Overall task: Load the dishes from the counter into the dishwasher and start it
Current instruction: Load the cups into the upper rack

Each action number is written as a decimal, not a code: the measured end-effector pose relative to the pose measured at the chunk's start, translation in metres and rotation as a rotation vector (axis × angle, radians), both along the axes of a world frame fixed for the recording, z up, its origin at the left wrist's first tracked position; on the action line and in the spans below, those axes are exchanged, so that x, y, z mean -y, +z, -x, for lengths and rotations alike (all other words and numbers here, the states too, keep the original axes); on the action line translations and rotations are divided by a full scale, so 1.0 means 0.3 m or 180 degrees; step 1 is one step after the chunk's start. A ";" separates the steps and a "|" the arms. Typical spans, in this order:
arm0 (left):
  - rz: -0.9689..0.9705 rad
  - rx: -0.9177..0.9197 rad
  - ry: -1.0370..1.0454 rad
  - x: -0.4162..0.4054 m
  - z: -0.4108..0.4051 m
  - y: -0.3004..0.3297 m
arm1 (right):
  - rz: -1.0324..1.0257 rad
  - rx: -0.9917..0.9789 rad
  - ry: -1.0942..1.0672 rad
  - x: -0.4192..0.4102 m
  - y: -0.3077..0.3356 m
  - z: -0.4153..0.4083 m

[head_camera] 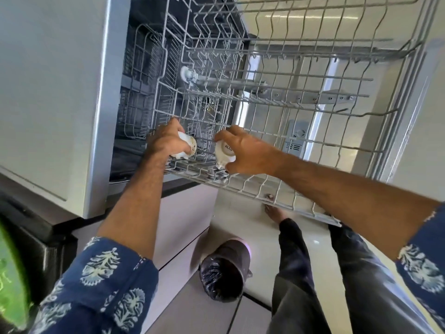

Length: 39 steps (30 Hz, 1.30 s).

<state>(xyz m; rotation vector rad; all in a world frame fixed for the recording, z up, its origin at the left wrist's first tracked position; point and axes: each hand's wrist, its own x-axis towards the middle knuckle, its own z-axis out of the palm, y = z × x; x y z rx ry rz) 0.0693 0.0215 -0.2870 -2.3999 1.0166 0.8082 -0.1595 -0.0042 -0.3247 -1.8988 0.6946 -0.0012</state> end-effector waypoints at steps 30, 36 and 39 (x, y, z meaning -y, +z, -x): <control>0.1251 0.0120 -0.0683 -0.114 0.079 0.062 | 0.0051 -0.0021 0.0017 -0.018 0.023 -0.187; 0.1999 0.0349 -0.0834 -0.292 0.164 0.040 | -0.0197 -0.0244 0.0393 0.018 0.021 -0.213; 0.1860 0.0456 -0.0980 -0.306 0.149 0.015 | -0.0216 -0.0273 0.0299 0.033 0.017 -0.213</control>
